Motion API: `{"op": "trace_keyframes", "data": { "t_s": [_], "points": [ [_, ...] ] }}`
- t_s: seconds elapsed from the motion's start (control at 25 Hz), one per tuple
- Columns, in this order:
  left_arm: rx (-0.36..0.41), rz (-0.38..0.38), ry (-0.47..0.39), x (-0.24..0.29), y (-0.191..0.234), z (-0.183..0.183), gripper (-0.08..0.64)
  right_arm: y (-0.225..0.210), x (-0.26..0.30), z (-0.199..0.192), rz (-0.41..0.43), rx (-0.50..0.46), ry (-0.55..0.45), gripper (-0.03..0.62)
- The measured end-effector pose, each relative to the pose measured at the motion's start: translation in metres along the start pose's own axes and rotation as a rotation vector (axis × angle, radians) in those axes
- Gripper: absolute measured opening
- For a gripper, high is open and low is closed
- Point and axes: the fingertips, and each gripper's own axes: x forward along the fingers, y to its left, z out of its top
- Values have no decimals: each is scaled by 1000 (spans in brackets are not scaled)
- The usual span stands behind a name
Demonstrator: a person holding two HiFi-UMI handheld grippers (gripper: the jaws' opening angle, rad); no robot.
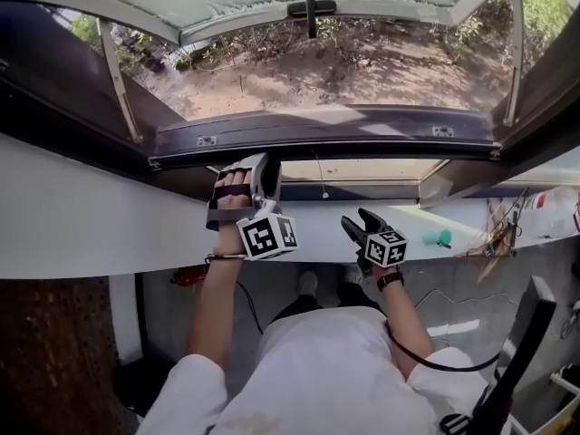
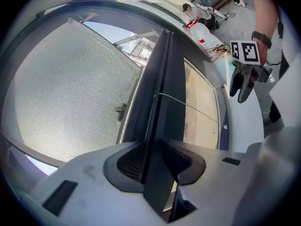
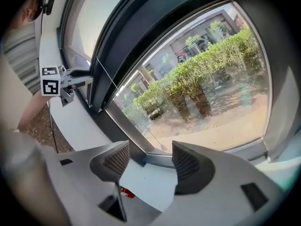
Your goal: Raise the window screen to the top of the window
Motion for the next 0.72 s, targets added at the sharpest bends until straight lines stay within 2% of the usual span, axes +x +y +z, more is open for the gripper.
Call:
{"op": "trace_keyframes", "data": {
  "t_s": [0.24, 0.52, 0.72],
  "points": [
    [-3, -1, 25, 0, -1, -1, 118, -1, 67, -2, 35, -105, 102, 249],
    [-4, -1, 60, 3, -1, -1, 118, -6, 136, 11, 34, -145, 142, 249],
    [1, 2, 79, 2, -2, -1, 118, 7, 147, -3, 61, -136, 182, 247]
  ]
}}
